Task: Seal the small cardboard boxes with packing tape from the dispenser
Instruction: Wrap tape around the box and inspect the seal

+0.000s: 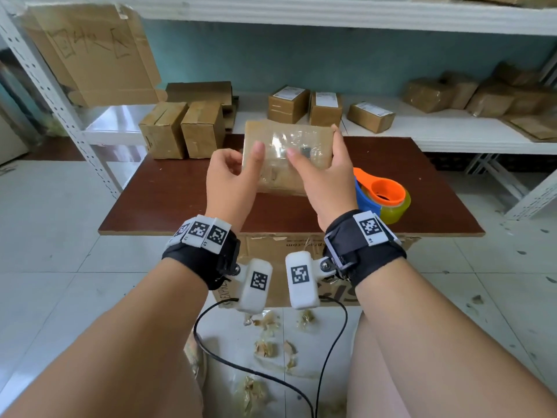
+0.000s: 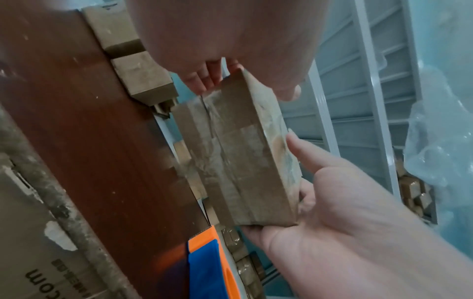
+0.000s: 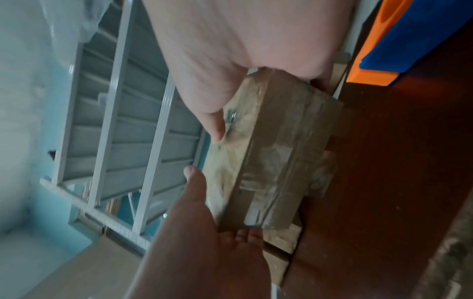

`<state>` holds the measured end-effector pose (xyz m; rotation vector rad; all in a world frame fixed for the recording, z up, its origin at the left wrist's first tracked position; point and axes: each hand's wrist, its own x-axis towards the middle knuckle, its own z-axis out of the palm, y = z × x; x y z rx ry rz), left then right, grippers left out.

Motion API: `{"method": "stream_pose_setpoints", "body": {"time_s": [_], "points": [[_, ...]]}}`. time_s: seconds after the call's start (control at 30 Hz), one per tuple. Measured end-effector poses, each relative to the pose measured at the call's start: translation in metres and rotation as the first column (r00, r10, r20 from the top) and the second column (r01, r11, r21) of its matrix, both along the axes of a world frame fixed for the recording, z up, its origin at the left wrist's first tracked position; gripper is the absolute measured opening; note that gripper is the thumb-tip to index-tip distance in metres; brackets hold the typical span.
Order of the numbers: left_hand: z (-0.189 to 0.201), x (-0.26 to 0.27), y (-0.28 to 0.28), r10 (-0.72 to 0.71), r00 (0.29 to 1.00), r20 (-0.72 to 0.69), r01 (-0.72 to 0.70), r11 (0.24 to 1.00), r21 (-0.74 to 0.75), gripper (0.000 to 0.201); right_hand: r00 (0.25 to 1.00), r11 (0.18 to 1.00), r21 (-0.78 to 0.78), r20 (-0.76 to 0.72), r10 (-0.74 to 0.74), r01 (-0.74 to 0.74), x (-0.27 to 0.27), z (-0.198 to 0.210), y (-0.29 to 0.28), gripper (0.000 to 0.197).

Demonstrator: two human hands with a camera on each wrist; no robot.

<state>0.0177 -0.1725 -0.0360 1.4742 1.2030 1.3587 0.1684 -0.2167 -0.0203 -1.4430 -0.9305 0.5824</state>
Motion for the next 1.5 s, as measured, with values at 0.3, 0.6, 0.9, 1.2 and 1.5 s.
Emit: {"method": "stream_pose_setpoints", "body": {"time_s": [0.3,0.6,0.9,1.2,1.5], "points": [[0.001,0.005,0.003,-0.121,0.991,-0.057,0.120,0.993,-0.021,0.055,0.996,0.996,0.018,-0.015,0.089,-0.089,-0.001,-0.001,-0.007,0.057],[0.000,0.013,-0.013,-0.083,0.996,0.018,0.084,0.995,-0.049,0.041,0.996,0.999,-0.011,0.083,0.037,-0.036,0.000,-0.004,-0.010,0.061],[-0.002,0.004,-0.013,-0.022,0.986,-0.166,0.048,0.987,0.152,0.048,0.990,1.000,-0.006,-0.141,0.004,-0.005,0.003,-0.002,-0.002,0.045],[-0.007,0.006,-0.003,0.059,0.993,-0.105,-0.052,0.996,0.071,0.052,0.998,1.000,0.000,0.062,-0.030,0.030,0.001,-0.006,-0.007,0.032],[-0.006,0.012,-0.016,0.024,0.978,-0.209,-0.017,0.999,0.033,0.040,0.985,0.997,-0.076,0.171,0.001,0.013,-0.002,-0.006,-0.010,0.068]]}}
